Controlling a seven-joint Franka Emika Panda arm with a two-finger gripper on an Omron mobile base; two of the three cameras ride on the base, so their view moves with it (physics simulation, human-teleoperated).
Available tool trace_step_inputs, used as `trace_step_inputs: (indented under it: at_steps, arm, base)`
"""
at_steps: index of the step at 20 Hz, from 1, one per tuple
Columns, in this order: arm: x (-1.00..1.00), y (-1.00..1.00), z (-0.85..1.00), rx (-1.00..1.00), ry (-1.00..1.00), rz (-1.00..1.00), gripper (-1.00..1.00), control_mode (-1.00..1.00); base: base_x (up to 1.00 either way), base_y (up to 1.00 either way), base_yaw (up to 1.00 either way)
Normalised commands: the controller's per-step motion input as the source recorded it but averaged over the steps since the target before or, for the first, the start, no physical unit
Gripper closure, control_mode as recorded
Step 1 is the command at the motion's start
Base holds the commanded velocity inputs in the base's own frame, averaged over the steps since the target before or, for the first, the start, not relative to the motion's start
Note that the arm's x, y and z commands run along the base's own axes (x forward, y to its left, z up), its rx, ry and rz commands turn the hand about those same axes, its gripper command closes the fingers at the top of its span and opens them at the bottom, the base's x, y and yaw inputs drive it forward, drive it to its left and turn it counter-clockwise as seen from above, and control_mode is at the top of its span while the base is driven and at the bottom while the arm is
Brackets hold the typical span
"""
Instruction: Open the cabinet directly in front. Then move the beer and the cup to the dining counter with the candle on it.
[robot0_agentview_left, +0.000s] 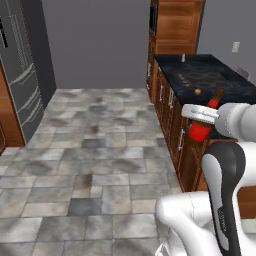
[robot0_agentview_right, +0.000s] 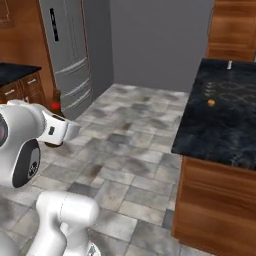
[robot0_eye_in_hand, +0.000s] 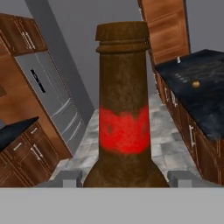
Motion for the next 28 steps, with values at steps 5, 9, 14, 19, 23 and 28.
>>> trace_step_inputs:
  at_steps: [5,9,14,19,23,28]
  arm:
    - [0.0,0.0,0.0,0.0,0.0,0.0,1.0,1.0]
    - [0.0,0.0,0.0,0.0,0.0,0.0,1.0,1.0]
    - [0.0,0.0,0.0,0.0,0.0,0.0,1.0,1.0]
    - [0.0,0.0,0.0,0.0,0.0,0.0,1.0,1.0]
    - [0.0,0.0,0.0,0.0,0.0,0.0,1.0,1.0]
    - [0.0,0.0,0.0,0.0,0.0,0.0,1.0,1.0]
  base:
    - [0.74,1.0,-0.26]
    - [1.0,0.97,-0.4]
    - [1.0,0.93,-0.42]
    - [1.0,0.89,-0.33]
    - [1.0,0.31,-0.1]
    - [1.0,0.03,0.02]
